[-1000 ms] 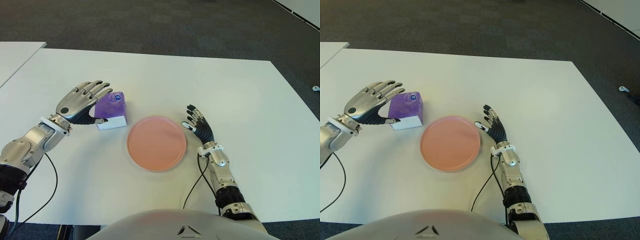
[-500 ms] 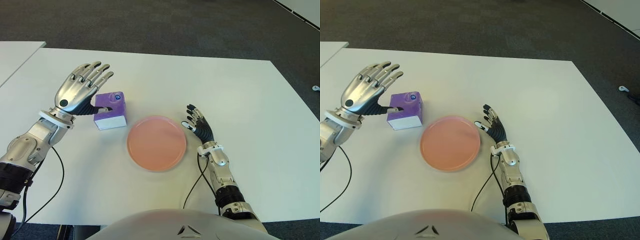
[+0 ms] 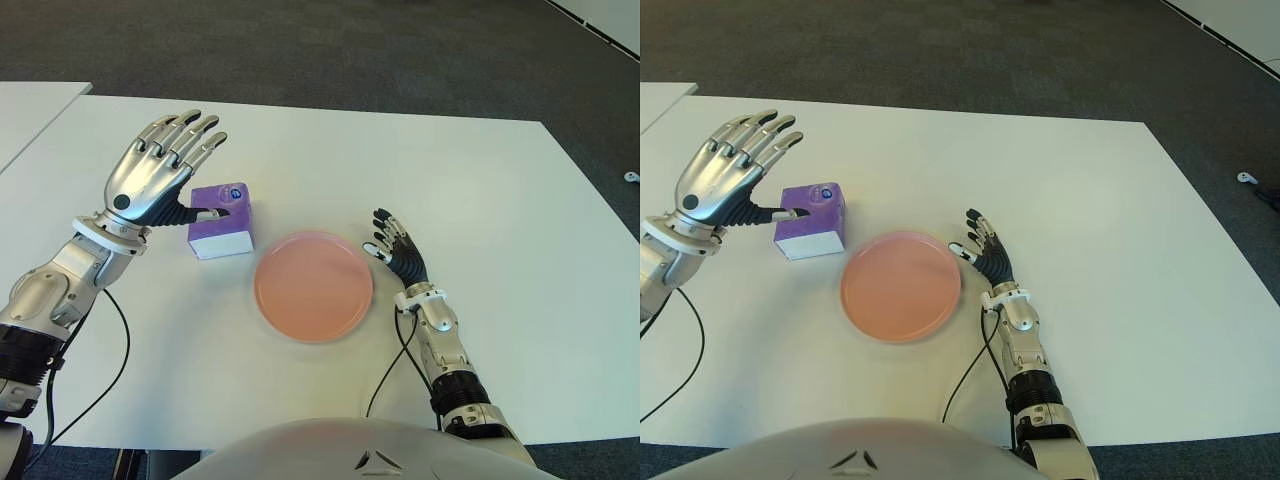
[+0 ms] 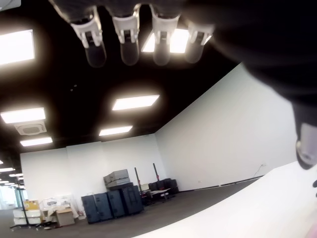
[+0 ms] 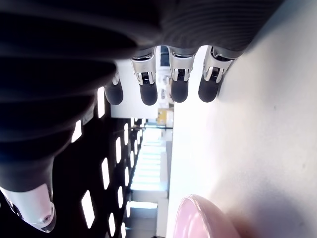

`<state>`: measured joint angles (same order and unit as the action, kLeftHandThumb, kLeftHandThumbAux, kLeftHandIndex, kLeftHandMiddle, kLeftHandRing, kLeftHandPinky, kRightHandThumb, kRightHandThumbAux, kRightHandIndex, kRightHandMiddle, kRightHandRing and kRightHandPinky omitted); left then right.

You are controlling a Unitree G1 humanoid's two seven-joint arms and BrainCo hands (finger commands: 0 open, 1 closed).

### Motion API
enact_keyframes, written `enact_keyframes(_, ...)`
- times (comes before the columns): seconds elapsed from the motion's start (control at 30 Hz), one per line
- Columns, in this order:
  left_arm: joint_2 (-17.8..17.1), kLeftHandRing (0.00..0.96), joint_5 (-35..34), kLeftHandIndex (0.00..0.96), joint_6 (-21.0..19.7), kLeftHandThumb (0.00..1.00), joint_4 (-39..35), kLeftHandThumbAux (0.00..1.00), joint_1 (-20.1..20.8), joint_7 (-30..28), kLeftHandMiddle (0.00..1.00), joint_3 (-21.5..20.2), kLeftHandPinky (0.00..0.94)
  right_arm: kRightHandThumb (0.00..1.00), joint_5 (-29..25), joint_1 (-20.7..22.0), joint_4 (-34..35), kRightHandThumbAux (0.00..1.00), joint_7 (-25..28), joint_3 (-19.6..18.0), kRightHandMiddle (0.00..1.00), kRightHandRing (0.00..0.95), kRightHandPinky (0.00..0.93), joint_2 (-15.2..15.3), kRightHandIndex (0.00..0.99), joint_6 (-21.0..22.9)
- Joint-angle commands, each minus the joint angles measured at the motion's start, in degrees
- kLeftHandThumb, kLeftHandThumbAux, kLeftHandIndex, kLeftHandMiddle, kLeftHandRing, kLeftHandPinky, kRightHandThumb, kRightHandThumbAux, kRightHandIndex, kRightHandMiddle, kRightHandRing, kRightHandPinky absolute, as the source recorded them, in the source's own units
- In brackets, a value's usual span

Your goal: Put the tissue paper into the plate.

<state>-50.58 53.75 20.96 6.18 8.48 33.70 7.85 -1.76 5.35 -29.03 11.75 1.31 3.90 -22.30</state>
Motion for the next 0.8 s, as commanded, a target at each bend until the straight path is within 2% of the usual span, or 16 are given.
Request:
enact_keyframes(0.03,2.31,0.0,0.2,0.0,2.79,0.16,7.5,0.419,3.01,-1.41,0.0,3.56,0.0,0.027,1.1,-8.33,-10.6,0.641,0.62,1.51,0.0,0.0,0.0,-0.91,0.0,7.73)
enact_keyframes(0.2,0.62,0.0,-3.13,0.0,4.27,0.177,11.38,0.371,4.31,-12.15,0.0,5.29,0.0,0.031,0.9,-8.18,-11.12,0.642,0.64,1.26,0.0,0.0,0.0,-0.91,0.0,7.62)
enact_keyframes(0.33,-0.63,0.0,-7.93,0.0,3.61,0.165,9.56,0.323,3.79,-23.2,0.0,5.07,0.0,0.036,0.96,-8.19,-11.14,0.643,0.53,1.15,0.0,0.0,0.0,-0.8,0.0,7.9)
enact_keyframes(0.57,-1.69,0.0,-12.95,0.0,2.48,0.18,8.22,0.226,3.81,-36.51,0.0,4.78,0.0,0.038,1.15,-8.18,-11.03,0.643,0.54,1.21,0.0,0.0,0.0,-0.63,0.0,7.98)
enact_keyframes(0.8,-1.81,0.0,-14.55,0.0,0.7,0.253,7.09,0.125,3.79,-43.29,0.0,4.02,0.0,0.023,1.21,-7.99,-11.18,0.64,0.97,1.37,0.0,0.0,0.0,-0.42,0.0,7.78)
